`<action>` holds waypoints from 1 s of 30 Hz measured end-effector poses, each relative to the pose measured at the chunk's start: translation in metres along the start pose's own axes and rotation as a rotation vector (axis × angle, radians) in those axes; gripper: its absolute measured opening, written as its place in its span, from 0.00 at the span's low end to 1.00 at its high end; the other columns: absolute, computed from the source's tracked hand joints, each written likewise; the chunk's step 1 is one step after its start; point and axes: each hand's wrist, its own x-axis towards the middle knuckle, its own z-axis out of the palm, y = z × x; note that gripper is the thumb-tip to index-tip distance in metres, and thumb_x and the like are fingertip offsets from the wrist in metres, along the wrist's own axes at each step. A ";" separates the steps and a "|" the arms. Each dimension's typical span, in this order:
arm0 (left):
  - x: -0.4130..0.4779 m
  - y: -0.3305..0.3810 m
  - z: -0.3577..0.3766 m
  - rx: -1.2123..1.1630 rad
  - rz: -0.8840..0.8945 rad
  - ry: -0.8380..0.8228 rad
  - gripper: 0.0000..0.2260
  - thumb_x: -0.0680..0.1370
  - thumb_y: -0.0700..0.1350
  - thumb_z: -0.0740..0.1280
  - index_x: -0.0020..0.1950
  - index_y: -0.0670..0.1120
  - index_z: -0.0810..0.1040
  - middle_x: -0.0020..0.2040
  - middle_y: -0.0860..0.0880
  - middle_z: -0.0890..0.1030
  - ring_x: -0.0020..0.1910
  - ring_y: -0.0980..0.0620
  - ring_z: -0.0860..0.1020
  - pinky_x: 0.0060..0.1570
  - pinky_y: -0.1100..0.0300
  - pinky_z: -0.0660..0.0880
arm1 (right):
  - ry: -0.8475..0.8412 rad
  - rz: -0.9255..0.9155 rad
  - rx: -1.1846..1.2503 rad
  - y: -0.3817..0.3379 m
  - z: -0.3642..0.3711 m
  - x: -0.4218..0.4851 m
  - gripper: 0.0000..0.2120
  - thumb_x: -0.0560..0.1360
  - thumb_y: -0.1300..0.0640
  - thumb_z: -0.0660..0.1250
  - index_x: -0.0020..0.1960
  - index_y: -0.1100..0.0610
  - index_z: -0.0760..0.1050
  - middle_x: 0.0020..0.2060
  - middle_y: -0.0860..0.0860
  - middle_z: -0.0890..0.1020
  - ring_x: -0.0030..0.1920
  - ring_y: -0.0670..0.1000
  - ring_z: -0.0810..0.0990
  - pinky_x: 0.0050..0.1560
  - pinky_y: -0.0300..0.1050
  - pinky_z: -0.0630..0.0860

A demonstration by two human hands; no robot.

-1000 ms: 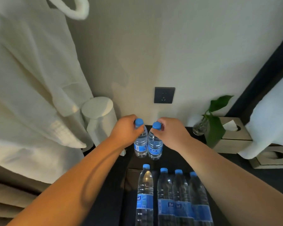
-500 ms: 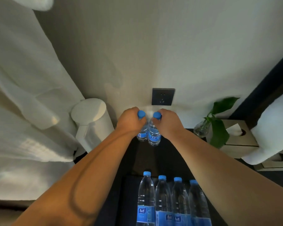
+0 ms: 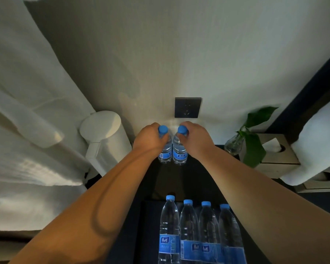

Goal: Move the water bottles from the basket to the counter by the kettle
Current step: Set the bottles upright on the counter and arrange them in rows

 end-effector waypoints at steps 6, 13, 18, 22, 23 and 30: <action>-0.041 -0.023 0.009 0.006 -0.104 -0.017 0.26 0.77 0.64 0.68 0.67 0.50 0.71 0.53 0.49 0.82 0.49 0.48 0.81 0.45 0.54 0.78 | -0.072 0.246 0.098 0.026 0.009 -0.033 0.33 0.79 0.46 0.71 0.78 0.52 0.62 0.41 0.47 0.82 0.40 0.45 0.82 0.36 0.40 0.73; -0.120 -0.051 0.054 0.169 -0.134 -0.488 0.18 0.76 0.67 0.65 0.42 0.53 0.76 0.39 0.54 0.79 0.39 0.55 0.78 0.38 0.55 0.75 | -0.493 0.437 -0.274 0.066 0.055 -0.117 0.14 0.79 0.38 0.65 0.53 0.48 0.78 0.41 0.45 0.80 0.40 0.44 0.79 0.42 0.44 0.78; -0.147 -0.047 0.082 0.167 -0.172 -0.600 0.20 0.77 0.67 0.65 0.39 0.51 0.74 0.36 0.53 0.75 0.38 0.53 0.77 0.37 0.57 0.70 | -0.562 0.405 -0.537 0.053 0.076 -0.146 0.20 0.79 0.33 0.60 0.46 0.49 0.75 0.38 0.47 0.80 0.37 0.47 0.79 0.36 0.45 0.74; -0.144 -0.038 0.090 0.124 -0.279 -0.573 0.21 0.74 0.65 0.69 0.47 0.46 0.80 0.39 0.51 0.78 0.41 0.50 0.80 0.38 0.57 0.73 | -0.656 0.352 -0.635 0.035 0.085 -0.142 0.22 0.79 0.33 0.60 0.46 0.52 0.75 0.38 0.49 0.79 0.39 0.51 0.78 0.42 0.49 0.78; -0.144 -0.035 0.091 0.128 -0.300 -0.580 0.21 0.72 0.64 0.70 0.49 0.46 0.81 0.41 0.49 0.80 0.43 0.49 0.80 0.40 0.56 0.75 | -0.677 0.368 -0.637 0.031 0.086 -0.141 0.21 0.79 0.35 0.62 0.47 0.52 0.76 0.38 0.49 0.78 0.39 0.52 0.78 0.43 0.50 0.78; -0.142 -0.037 0.078 0.067 -0.284 -0.654 0.17 0.72 0.59 0.70 0.34 0.47 0.75 0.34 0.48 0.78 0.34 0.52 0.77 0.29 0.60 0.66 | -0.645 0.501 -0.312 0.029 0.080 -0.146 0.22 0.72 0.34 0.66 0.36 0.53 0.77 0.31 0.49 0.81 0.32 0.51 0.81 0.33 0.44 0.75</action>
